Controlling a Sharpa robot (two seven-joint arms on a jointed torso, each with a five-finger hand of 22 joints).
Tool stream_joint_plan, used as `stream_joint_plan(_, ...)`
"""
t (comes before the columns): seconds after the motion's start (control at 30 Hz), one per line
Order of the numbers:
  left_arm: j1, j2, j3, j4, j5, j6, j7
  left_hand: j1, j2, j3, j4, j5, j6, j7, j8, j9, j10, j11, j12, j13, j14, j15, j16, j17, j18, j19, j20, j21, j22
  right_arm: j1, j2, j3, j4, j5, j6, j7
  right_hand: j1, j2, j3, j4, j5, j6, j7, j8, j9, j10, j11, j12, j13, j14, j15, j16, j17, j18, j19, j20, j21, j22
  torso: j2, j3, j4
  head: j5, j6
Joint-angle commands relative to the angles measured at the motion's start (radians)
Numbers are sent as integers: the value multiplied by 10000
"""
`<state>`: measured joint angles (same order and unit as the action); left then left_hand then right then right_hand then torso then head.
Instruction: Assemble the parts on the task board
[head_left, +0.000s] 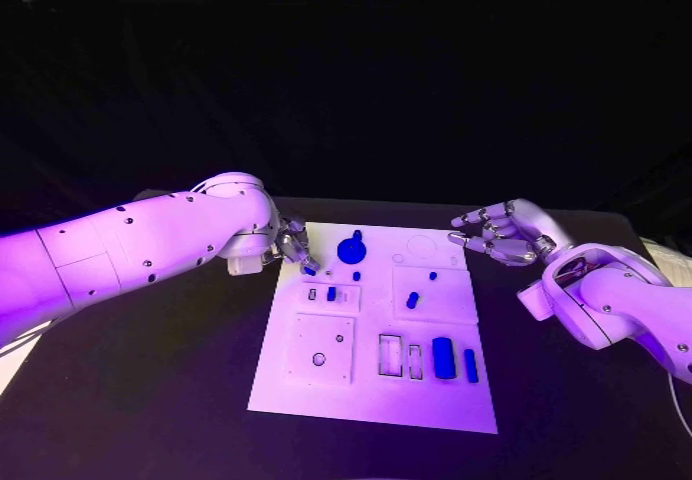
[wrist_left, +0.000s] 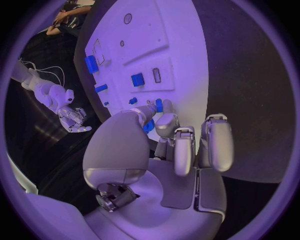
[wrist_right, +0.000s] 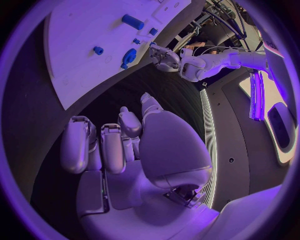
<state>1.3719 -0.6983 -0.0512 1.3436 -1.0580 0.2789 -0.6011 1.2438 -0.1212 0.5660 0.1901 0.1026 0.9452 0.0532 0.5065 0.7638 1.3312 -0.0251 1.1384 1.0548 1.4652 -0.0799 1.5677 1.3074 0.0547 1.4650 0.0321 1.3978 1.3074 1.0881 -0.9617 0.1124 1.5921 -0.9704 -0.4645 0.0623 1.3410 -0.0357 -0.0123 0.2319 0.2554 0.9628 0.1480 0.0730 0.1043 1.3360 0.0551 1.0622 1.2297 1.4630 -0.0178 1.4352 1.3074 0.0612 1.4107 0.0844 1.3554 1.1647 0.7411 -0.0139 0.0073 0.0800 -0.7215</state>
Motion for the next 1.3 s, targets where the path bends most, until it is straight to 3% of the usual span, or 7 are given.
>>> stream_joint_plan(0.03,-93,-225,-24,477,-50,-1092,151,-105,-43,1494,-1433,33,66,-69,59,16,100,-7,36,11,1056,10,31,2634,-40,111,-6,55,810,-6,-16,1,24,-8,119,36,20,45,-55,-21,34,4,-13,-29,-14,-68,24,-43,-10,657,-29,-16,835,200,-62,-27,-38,-3,-22,8,14,27,-17)
stream_joint_plan(0.27,-311,-721,-93,1390,-684,-1851,90,-149,-87,1556,-1436,28,89,-79,83,34,125,-16,47,16,1056,5,31,2634,-51,135,-16,92,852,-6,-36,0,23,-6,115,39,20,45,-55,-21,34,4,-13,-29,-14,-68,24,-43,-10,657,-29,-16,835,200,-62,-27,-38,-3,-72,-15,96,-7,-121)
stream_joint_plan(0.4,-417,-789,-108,1623,-1055,-1788,3,-168,-107,1589,-1435,26,101,-85,98,44,160,-23,89,60,1056,1,31,2634,-57,150,-21,115,879,-6,-9,0,15,-5,118,49,20,45,-55,-21,34,4,-13,-29,-14,-68,24,-43,-10,657,-29,-16,835,200,-62,-27,-38,-3,-111,12,89,69,-120)
stream_joint_plan(0.5,-455,-818,-112,1722,-1160,-1652,-39,-168,-107,1589,-1435,26,101,-85,98,44,160,-23,89,60,1056,1,31,2634,-57,150,-21,115,879,-7,6,0,5,-5,118,53,20,45,-55,-21,34,4,-13,-29,-14,-68,24,-43,-10,657,-29,-16,835,200,-62,-27,-38,-3,-111,-3,82,36,-158)
stream_joint_plan(0.83,-507,-821,-116,1816,-1248,-1042,-118,-189,-169,1627,-1457,17,113,-100,120,60,192,-33,114,80,1056,-5,31,2634,-65,164,-26,138,907,-11,26,-1,-7,-5,117,66,8,49,-73,-11,44,5,-13,-27,-14,-75,24,-58,-24,654,-28,-29,821,201,-63,-26,-42,-8,-97,10,91,23,-170)
stream_joint_plan(1.07,-570,-756,-117,1720,-1308,-570,-130,-199,-257,1646,-1494,7,118,-113,129,67,206,-41,103,61,1056,-7,31,2634,-62,157,-28,123,895,-12,19,-1,3,-5,117,74,8,49,-73,-11,44,5,-13,-27,-14,-75,24,-58,-24,654,-28,-29,821,201,-63,-26,-42,-8,-96,-4,89,-8,-228)
stream_joint_plan(1.3,-669,-680,-117,1689,-1439,-581,-82,-195,-323,1638,-1519,-5,118,-116,122,61,227,-43,120,81,1056,-6,31,2634,-67,165,-28,137,913,-12,24,-1,4,-5,112,90,7,51,-78,-9,48,5,-14,-27,-14,-74,24,-55,-24,652,-28,-36,813,201,-64,-26,-45,-11,-102,-6,89,-19,-258)
